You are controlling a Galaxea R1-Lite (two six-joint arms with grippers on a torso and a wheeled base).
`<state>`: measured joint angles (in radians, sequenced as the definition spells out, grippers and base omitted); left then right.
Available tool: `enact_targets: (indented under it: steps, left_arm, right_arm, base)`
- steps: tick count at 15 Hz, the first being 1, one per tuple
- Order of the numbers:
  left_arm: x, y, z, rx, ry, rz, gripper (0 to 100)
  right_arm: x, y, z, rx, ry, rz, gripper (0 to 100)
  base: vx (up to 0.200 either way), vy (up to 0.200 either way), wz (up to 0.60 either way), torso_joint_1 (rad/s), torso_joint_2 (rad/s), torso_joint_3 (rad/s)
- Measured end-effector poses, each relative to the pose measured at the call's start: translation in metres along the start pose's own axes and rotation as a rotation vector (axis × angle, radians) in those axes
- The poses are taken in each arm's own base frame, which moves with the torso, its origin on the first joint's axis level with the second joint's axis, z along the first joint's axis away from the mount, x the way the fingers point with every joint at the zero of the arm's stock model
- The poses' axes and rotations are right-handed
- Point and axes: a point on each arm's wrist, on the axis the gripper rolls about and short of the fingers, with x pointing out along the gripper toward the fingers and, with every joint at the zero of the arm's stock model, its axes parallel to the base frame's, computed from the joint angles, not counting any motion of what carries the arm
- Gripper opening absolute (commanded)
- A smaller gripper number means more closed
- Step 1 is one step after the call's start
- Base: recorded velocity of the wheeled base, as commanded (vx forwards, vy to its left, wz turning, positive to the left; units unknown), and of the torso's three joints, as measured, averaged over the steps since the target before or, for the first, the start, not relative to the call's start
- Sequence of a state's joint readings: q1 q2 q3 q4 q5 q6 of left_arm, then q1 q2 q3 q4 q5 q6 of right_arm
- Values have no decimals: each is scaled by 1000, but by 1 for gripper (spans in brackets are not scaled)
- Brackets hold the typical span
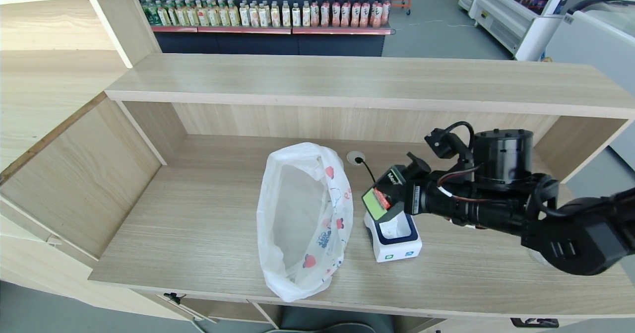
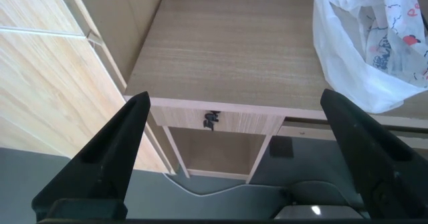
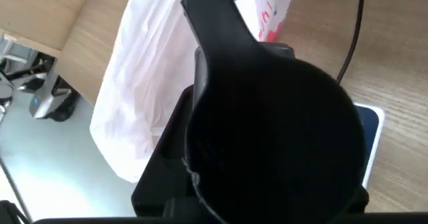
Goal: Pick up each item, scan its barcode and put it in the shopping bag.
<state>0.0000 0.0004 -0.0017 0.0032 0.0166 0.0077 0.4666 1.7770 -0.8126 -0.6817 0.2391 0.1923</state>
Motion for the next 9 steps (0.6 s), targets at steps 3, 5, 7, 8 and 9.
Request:
enact_targets:
  steps: [3,5,7,8,9]
  left_arm:
    - [0,0,0,-2,0,0,100]
    - [0,0,0,-3,0,0,100]
    - [0,0,0,-2,0,0,100]
    - [0,0,0,-2,0,0,100]
    - [0,0,0,-2,0,0,100]
  right_arm:
    - [-38,8,-8,-96,9,35,0]
    - [-55,6,-16,-86,22,24,0]
    - [-65,5,-17,-39,16,27,0]
    - [-67,5,-15,-4,7,27,0]
    - [-69,5,-14,14,2,27,0]
  base:
    - [-67,0,0,2,2,1]
    - [-200,0,0,7,0,-5]
    - [0,0,0,0,0,0]
    - [0,0,0,0,0,0]
    - [0,0,0,0,0,0]
